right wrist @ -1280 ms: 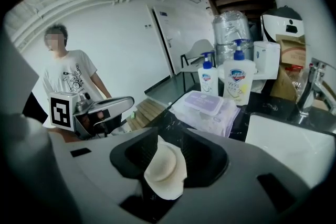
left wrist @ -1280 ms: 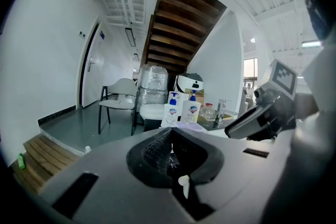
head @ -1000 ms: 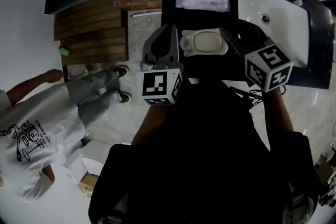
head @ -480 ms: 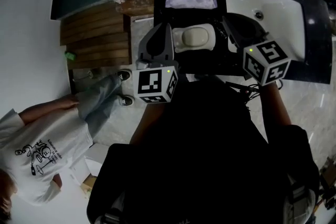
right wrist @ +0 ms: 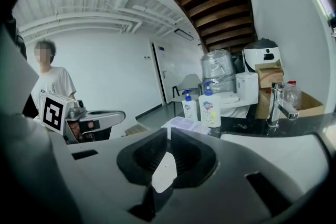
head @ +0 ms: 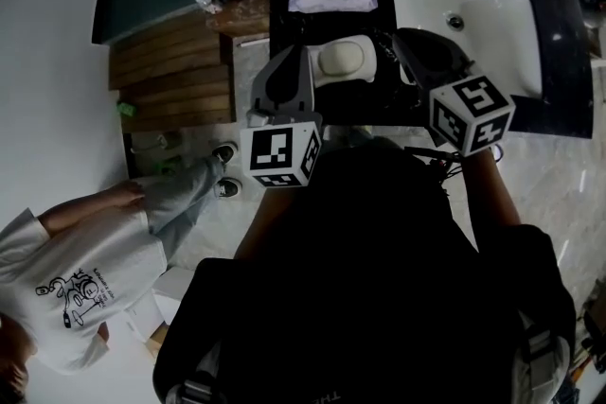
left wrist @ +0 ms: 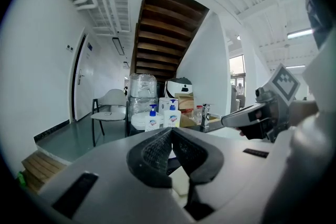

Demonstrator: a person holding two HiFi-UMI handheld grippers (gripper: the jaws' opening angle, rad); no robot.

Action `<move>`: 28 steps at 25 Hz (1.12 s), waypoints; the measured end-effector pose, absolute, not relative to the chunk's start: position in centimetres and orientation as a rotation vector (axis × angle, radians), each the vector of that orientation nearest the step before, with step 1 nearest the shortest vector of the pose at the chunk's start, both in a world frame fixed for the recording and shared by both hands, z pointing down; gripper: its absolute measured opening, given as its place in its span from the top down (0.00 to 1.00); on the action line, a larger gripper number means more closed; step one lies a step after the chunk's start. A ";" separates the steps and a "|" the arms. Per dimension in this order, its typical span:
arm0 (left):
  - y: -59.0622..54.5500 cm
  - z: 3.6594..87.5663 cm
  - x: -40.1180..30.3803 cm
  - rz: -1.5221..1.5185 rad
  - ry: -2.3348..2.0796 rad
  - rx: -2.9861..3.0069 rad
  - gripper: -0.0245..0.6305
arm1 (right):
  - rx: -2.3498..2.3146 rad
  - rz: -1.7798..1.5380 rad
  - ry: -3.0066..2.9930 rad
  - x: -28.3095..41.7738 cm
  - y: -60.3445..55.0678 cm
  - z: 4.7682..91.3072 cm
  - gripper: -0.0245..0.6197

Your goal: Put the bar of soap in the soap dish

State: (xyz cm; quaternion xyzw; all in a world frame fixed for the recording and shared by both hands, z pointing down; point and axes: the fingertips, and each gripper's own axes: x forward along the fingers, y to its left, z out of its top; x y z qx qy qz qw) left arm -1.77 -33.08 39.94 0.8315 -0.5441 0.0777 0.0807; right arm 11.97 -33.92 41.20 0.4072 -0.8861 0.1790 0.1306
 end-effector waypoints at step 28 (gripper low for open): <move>-11.8 38.7 -9.4 0.164 -1.595 2.536 0.96 | 1.238 0.463 -2.543 5.3 -12.6 39.8 0.91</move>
